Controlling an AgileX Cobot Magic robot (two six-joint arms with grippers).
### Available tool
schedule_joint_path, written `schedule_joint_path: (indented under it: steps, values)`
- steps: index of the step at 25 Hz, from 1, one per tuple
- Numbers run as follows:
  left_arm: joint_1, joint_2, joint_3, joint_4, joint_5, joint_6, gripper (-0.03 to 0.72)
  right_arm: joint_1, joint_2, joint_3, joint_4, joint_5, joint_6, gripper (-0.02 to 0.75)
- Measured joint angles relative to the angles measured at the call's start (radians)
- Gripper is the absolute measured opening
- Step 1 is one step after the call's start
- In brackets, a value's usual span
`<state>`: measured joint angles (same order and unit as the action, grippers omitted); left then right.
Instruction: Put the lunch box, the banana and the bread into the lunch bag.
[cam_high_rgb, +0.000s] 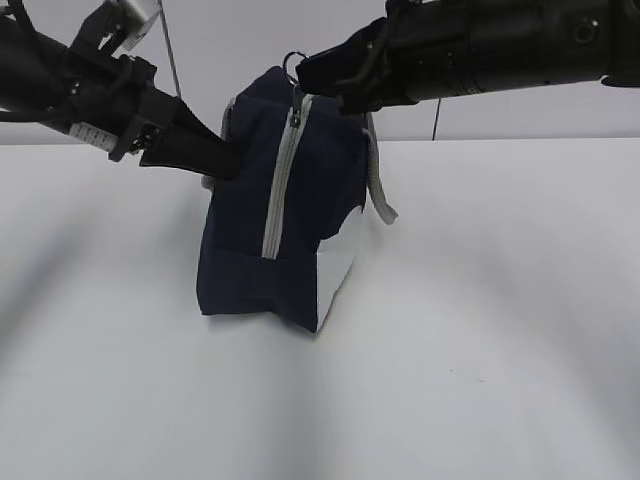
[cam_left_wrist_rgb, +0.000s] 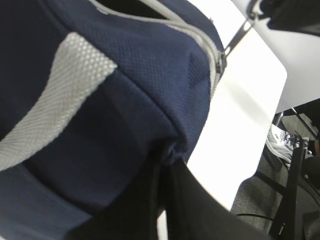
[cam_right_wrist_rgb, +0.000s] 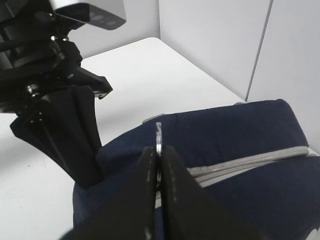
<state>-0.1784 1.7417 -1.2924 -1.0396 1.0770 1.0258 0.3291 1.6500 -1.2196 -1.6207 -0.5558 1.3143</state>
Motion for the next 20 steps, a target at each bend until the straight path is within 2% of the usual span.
schedule_joint_path:
  steps: [9,15,20]
  values:
    - [0.000,-0.018,0.000,0.005,0.035,0.000,0.002,-0.011,0.083,-0.118,-0.023,-0.019,0.062,-0.016]
    - [0.000,-0.030,0.000,0.051,0.047,-0.001,0.002,-0.012,0.138,-0.189,-0.047,-0.027,0.112,-0.016]
    - [0.000,-0.030,0.000,0.058,0.049,-0.003,0.002,-0.014,0.180,-0.236,-0.121,-0.029,0.194,-0.016]
